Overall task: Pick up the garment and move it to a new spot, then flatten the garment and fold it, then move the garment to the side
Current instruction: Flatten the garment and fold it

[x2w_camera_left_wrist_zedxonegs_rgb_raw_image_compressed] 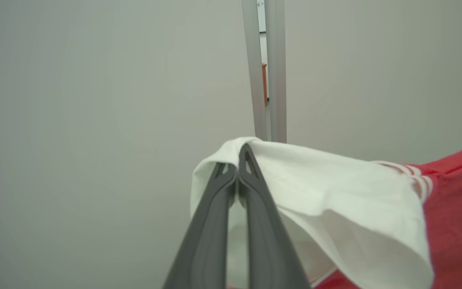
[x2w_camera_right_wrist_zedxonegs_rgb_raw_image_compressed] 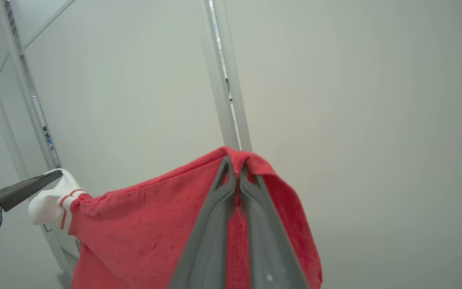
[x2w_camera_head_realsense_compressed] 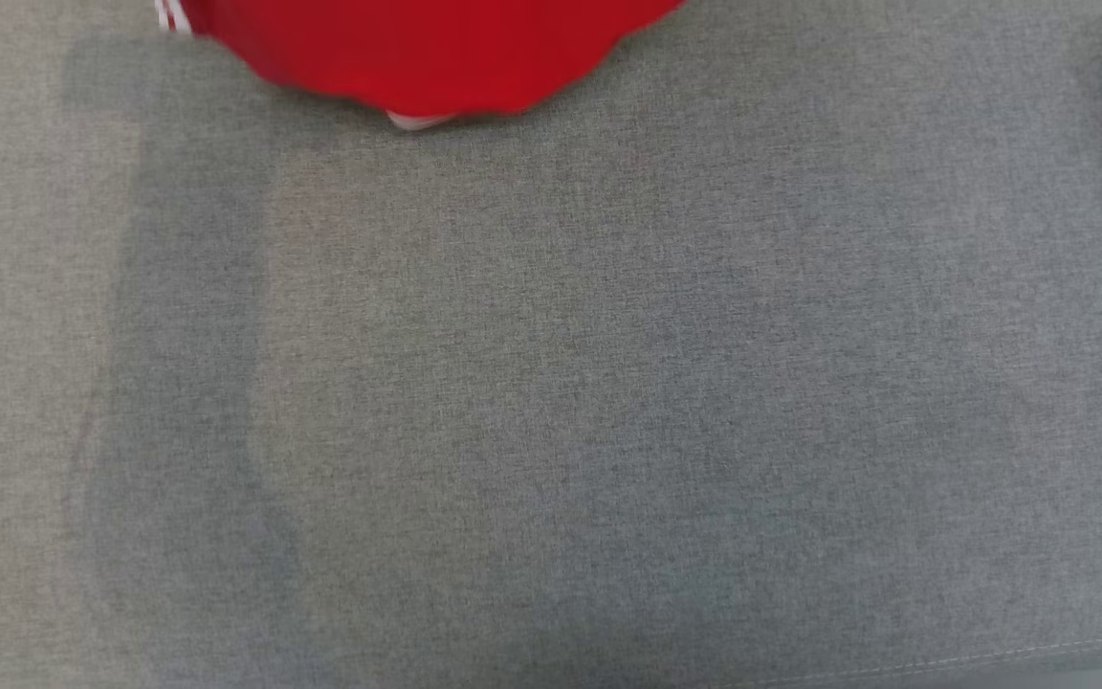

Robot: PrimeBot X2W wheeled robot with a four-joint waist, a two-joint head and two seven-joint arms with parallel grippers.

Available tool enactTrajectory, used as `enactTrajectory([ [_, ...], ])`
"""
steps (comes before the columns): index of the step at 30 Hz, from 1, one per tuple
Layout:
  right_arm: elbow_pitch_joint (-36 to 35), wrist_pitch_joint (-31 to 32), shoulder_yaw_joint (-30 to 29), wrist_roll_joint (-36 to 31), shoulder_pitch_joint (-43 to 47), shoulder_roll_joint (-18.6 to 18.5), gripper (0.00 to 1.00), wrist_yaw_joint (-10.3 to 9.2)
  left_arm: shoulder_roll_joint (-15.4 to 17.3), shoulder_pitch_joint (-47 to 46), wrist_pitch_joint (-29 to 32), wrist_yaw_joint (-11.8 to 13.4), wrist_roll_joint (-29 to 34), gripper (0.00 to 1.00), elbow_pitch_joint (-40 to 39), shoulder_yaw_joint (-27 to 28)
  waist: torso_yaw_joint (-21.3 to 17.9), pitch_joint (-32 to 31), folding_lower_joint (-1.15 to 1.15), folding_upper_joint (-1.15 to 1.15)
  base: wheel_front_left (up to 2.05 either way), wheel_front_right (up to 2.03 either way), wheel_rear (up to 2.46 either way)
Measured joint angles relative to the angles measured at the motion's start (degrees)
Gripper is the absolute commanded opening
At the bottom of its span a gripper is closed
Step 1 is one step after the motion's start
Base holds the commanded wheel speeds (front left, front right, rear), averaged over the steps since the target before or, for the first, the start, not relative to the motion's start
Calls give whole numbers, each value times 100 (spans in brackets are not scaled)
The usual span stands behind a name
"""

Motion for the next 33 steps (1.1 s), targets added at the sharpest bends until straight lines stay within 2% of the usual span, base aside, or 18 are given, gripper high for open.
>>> enactTrajectory([
  [7,560,-207,152,174,-1146,-31,0,-1,-162,-1154,-281,-8,-120,0,581,-193,-44,155,-1,0,0,0,0],
  [14,745,-246,759,404,-1195,-171,0,-1,-182,-1372,-398,-8,-567,0,907,-675,6,106,-1,0,0,0,0],
  [17,727,-247,1157,543,-790,-324,0,-1,-109,-1040,-303,-8,-800,0,967,-949,42,8,-1,0,0,0,0],
  [21,615,-211,1808,810,-30,-467,0,-1,34,-147,103,-8,-1172,0,851,-1528,97,-230,-1,0,0,0,0],
  [27,323,68,2627,1338,861,-559,0,-1,655,1117,912,-8,-2040,0,225,-2040,142,-746,-2,0,0,0,0],
  [30,27,482,3115,1535,1270,-730,0,-1,981,1792,1482,-8,-2421,0,-148,-2256,152,-1045,-2,0,0,0,0],
  [33,-307,911,3352,1669,1585,-975,0,0,1285,2423,2028,-8,-2855,0,-587,-2379,159,-1351,-2,0,0,0,0],
])
